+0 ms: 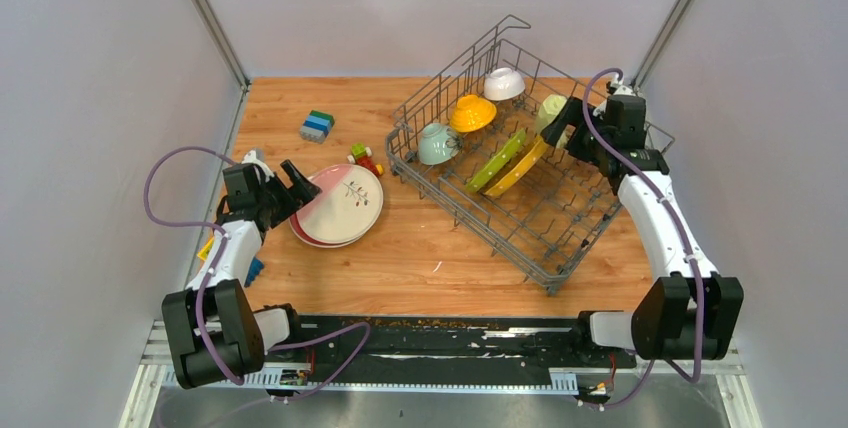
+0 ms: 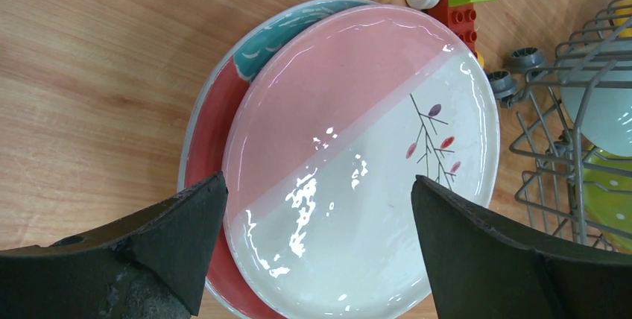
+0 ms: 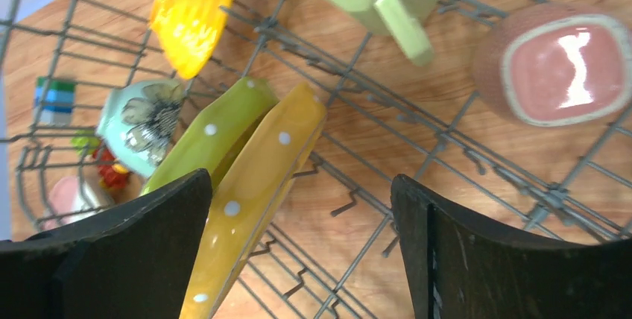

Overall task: Load the mixed dishes into the dish rack
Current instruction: Insert the plate into the dish rack, then pick up the plate at the center of the board.

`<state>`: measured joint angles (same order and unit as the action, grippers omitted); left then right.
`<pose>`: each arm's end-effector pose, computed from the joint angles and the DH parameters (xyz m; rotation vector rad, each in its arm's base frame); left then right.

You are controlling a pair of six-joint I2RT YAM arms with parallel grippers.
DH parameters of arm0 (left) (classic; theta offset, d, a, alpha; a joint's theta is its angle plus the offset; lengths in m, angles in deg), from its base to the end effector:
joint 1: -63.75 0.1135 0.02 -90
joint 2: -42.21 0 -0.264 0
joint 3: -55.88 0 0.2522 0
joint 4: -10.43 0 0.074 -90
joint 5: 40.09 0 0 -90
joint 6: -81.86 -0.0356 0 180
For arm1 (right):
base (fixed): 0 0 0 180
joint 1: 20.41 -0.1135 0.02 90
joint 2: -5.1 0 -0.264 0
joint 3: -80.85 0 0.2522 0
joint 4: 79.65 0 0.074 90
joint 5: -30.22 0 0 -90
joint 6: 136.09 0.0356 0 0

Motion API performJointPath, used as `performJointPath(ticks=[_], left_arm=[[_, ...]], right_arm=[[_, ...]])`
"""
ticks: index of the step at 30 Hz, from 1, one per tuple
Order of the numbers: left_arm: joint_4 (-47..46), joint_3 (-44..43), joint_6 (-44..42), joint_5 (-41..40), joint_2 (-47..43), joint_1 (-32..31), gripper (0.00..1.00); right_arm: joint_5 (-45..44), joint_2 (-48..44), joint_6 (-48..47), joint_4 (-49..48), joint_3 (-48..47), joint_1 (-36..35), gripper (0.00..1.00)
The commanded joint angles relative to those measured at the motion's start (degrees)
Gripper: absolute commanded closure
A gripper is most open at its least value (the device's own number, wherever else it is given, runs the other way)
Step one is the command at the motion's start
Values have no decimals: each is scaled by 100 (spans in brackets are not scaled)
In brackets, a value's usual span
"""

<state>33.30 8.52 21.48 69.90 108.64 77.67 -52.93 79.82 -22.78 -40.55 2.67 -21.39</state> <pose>0.2288 0.0442 0.2013 -0.6857 2.2045 -0.5420 0.2909 0.0092 0.3197 0.3615 2.1823 0.3682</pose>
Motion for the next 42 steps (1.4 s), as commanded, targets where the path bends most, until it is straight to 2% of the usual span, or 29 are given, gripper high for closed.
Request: performJointPath(ticks=[1, 10, 19, 24, 27, 30, 36, 39, 42], left_arm=[[-177, -144, -115, -129, 89, 15, 0], [-135, -104, -183, -309, 91, 15, 0], [-184, -68, -177, -257, 180, 11, 0], [-188, -56, -181, -259, 164, 15, 0], [-189, -52, -190, -278, 181, 19, 0], [-170, -66, -211, -382, 197, 21, 0], [-152, -95, -145, -816, 229, 21, 0], [-158, -77, -85, -1086, 203, 15, 0], [-156, -51, -49, -1347, 130, 15, 0]], right_arm=[[1238, 38, 191, -238, 83, 36, 10], [2491, -336, 369, -472, 913, -18, 30], [2517, -477, -197, -294, 919, -619, 38], [2518, -534, -439, -54, 830, -751, 39], [2221, -653, -470, 151, 729, -806, 36], [2485, -1042, -422, 151, 638, -808, 37], [3075, -2022, -142, -150, 534, -923, 32], [3401, -2214, 80, -515, 481, -1356, 31], [2918, -1983, -12, -566, 183, -2338, 28]])
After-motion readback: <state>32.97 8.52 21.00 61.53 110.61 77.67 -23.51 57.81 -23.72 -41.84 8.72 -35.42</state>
